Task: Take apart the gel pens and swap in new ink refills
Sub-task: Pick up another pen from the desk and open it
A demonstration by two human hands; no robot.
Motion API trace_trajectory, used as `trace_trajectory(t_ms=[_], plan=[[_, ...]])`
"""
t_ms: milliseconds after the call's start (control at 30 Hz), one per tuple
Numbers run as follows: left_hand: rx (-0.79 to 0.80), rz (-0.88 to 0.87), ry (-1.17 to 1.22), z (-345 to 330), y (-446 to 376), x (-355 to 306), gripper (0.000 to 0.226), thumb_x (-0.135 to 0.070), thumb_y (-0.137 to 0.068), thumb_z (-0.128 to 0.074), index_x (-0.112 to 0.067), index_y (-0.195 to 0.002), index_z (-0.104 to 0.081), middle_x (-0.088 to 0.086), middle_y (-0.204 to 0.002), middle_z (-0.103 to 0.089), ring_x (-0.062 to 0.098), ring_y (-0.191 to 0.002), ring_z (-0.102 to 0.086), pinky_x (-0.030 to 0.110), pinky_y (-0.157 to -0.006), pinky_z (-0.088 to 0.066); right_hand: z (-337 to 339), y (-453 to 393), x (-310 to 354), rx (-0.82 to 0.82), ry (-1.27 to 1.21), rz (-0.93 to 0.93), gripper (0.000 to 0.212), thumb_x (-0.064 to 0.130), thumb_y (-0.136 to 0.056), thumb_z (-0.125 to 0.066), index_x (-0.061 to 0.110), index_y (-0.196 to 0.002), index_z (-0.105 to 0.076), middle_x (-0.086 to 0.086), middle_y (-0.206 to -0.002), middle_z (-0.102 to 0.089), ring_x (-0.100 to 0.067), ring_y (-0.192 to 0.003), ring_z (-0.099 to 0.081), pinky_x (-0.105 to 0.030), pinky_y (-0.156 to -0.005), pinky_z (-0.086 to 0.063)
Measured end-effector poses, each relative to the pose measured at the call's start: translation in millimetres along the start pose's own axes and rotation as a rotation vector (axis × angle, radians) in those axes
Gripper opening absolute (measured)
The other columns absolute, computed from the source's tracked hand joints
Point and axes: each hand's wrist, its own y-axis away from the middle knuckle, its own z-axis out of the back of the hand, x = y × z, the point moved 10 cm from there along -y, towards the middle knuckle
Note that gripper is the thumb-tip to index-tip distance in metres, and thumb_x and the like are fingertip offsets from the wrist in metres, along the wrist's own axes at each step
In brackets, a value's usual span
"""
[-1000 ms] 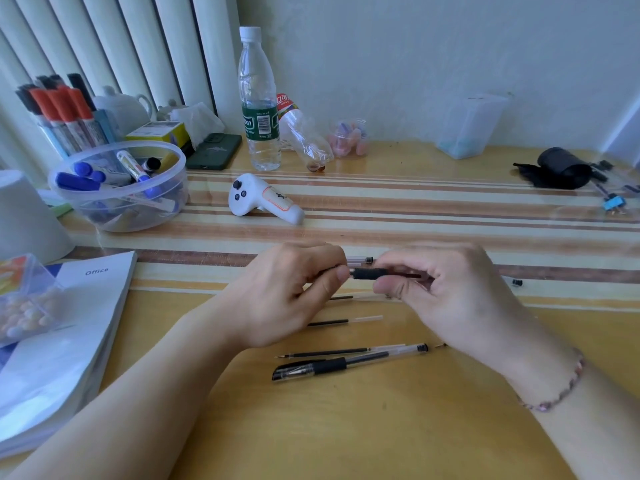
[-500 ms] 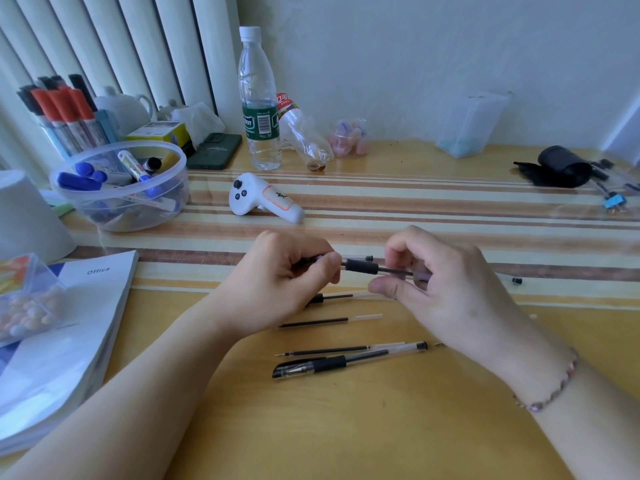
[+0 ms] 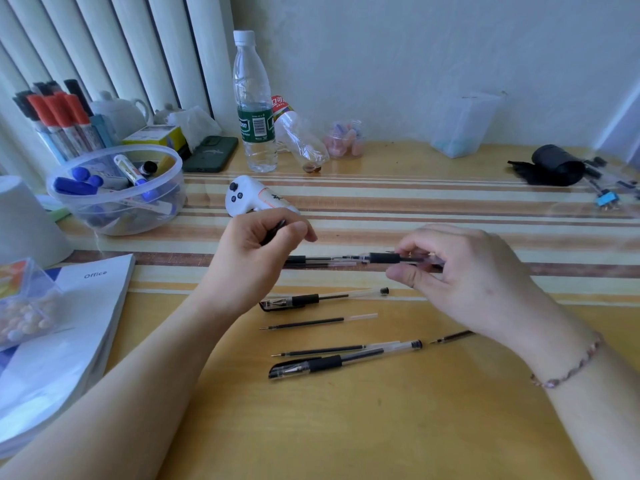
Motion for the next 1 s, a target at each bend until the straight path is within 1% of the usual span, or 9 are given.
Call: trace_trajectory(t_ms=[133, 333, 400, 533, 600, 667, 867, 933, 1000], plan=[[0.191, -0.108, -0.195, -27, 8, -12, 0.019, -0.026, -0.091, -0.055, -0.017, -0.082, -0.070, 0.001, -0.058, -0.053, 0.013, -0.053, -0.043, 0.022, -0.052, -0.035, -4, 1, 9, 0.024, -0.003, 0.058, 0.036, 0.060, -0.082, -0.051, 0.031, -0.089, -0.070, 0.017, -0.079, -0.069, -0.007, -0.071, -0.066, -0.033, -0.060, -0.055], [0.260, -0.097, -0.305, -30, 9, -3, 0.020, -0.022, -0.097, -0.052, -0.022, -0.078, -0.060, -0.007, -0.056, -0.046, 0.009, -0.050, -0.039, 0.017, -0.048, -0.032, 1, -1, -5, 0.106, 0.062, -0.012, 0.021, 0.053, -0.081, -0.057, 0.034, -0.086, -0.066, 0.019, -0.071, -0.062, 0.002, -0.062, -0.055, -0.022, -0.052, -0.039], [0.208, -0.062, -0.314, -19, 5, 0, 0.021, -0.021, -0.097, -0.051, -0.025, -0.077, -0.058, -0.003, -0.055, -0.046, 0.008, -0.049, -0.037, 0.017, -0.048, -0.031, 7, 0, -39, 0.215, 0.104, -0.156, 0.009, 0.042, -0.083, -0.065, 0.035, -0.079, -0.061, 0.016, -0.061, -0.055, 0.002, -0.054, -0.047, -0.022, -0.051, -0.030], [0.136, -0.032, -0.332, -3, 0, 5, 0.022, -0.022, -0.097, -0.049, -0.024, -0.077, -0.057, -0.006, -0.054, -0.044, 0.008, -0.048, -0.037, 0.014, -0.047, -0.031, 4, 19, -86, 0.489, -0.056, -0.347, 0.024, 0.045, -0.067, -0.081, 0.036, -0.080, -0.063, 0.011, -0.050, -0.031, -0.006, -0.045, -0.032, -0.028, -0.056, -0.026], [0.137, -0.029, -0.334, -2, 0, 6, 0.022, -0.021, -0.097, -0.050, -0.023, -0.077, -0.058, -0.007, -0.054, -0.043, 0.008, -0.047, -0.037, 0.014, -0.047, -0.031, -23, 40, -84, 0.750, -0.132, -0.372, 0.027, 0.041, -0.064, -0.085, 0.038, -0.083, -0.066, 0.012, -0.051, -0.034, -0.006, -0.049, -0.034, -0.028, -0.057, -0.029], [0.168, -0.039, -0.350, -8, 1, 5, 0.022, -0.021, -0.097, -0.050, -0.024, -0.076, -0.058, -0.001, -0.055, -0.047, 0.008, -0.049, -0.038, 0.015, -0.048, -0.031, -39, 50, -83, 0.865, -0.094, -0.353, 0.021, 0.032, -0.068, -0.084, 0.036, -0.079, -0.067, 0.012, -0.051, -0.036, -0.007, -0.050, -0.037, -0.026, -0.057, -0.032], [0.191, -0.114, -0.403, -25, 6, -4, 0.019, -0.024, -0.096, -0.053, -0.025, -0.079, -0.062, -0.007, -0.062, -0.057, 0.009, -0.057, -0.051, 0.021, -0.055, -0.042, -42, 48, -92, 0.868, -0.040, -0.339, 0.013, 0.027, -0.079, -0.075, 0.032, -0.074, -0.065, 0.014, -0.049, -0.038, -0.006, -0.051, -0.037, -0.025, -0.059, -0.034], [0.208, -0.160, -0.433, -40, 12, -12, 0.018, -0.030, -0.093, -0.052, -0.022, -0.081, -0.063, -0.009, -0.066, -0.060, 0.010, -0.063, -0.056, 0.032, -0.059, -0.050, -28, 41, -88, 0.743, -0.218, -0.348, 0.009, 0.032, -0.081, -0.073, 0.032, -0.081, -0.065, 0.011, -0.057, -0.044, -0.008, -0.055, -0.039, -0.020, -0.057, -0.035], [0.241, -0.171, -0.472, -56, 17, -16, 0.021, -0.036, -0.092, -0.049, -0.023, -0.083, -0.061, -0.008, -0.066, -0.060, 0.013, -0.062, -0.056, 0.037, -0.061, -0.050, -1, 26, -84, 0.491, -0.404, -0.339, 0.030, 0.058, -0.073, -0.069, 0.034, -0.091, -0.065, 0.008, -0.071, -0.055, -0.006, -0.063, -0.046, -0.022, -0.063, -0.040]])
